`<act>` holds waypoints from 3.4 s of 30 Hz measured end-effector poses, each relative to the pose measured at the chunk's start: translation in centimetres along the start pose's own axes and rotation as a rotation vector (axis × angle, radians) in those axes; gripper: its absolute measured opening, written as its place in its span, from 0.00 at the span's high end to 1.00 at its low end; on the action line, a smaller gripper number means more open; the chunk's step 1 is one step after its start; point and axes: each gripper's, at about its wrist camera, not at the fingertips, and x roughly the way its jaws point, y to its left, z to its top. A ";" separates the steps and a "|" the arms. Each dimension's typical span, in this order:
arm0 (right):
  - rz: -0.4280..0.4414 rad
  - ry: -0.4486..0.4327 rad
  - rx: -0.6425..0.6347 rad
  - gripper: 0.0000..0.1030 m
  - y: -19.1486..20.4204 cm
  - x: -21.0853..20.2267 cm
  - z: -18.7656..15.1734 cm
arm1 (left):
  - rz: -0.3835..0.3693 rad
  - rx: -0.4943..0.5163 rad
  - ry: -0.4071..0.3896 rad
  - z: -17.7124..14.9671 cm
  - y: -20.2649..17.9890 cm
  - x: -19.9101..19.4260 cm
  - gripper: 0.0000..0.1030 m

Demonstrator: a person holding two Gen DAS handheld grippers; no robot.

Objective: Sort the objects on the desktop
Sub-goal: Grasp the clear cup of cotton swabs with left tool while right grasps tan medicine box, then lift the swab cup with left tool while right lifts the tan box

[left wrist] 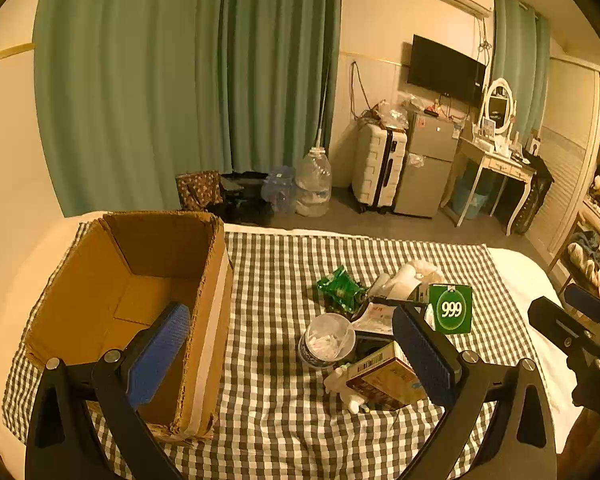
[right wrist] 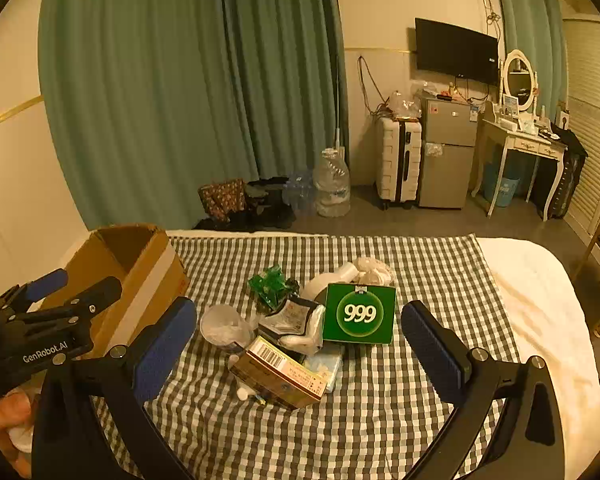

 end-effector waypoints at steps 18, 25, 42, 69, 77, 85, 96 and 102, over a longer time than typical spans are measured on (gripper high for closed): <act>0.030 0.156 -0.045 0.00 -0.7 5.8 -3.3 | -0.009 0.041 0.065 -1.0 -1.4 3.3 0.00; 0.024 0.197 -0.049 0.00 -1.2 7.3 -4.4 | -0.024 0.025 0.076 -1.1 -1.8 4.7 0.00; 0.104 0.301 -0.106 0.00 -0.8 12.7 -8.1 | -0.009 -0.005 0.153 -2.0 -1.3 9.1 0.00; 0.110 0.361 -0.111 1.00 -1.5 14.2 -9.5 | 0.004 0.002 0.234 -3.6 -1.0 12.2 0.00; 0.119 0.341 -0.116 0.81 -1.4 14.7 -9.5 | -0.002 -0.003 0.241 -3.9 -1.0 12.1 0.00; 0.167 0.356 -0.132 0.19 -1.5 16.8 -9.3 | -0.002 -0.012 0.265 -4.2 -0.9 13.0 0.00; 0.229 0.438 -0.097 0.44 -1.3 19.0 -10.8 | -0.043 -0.019 0.305 -4.8 -1.7 15.1 0.00; 0.263 0.436 -0.062 0.58 -1.5 18.5 -10.7 | -0.037 0.002 0.335 -5.4 -2.3 16.4 0.00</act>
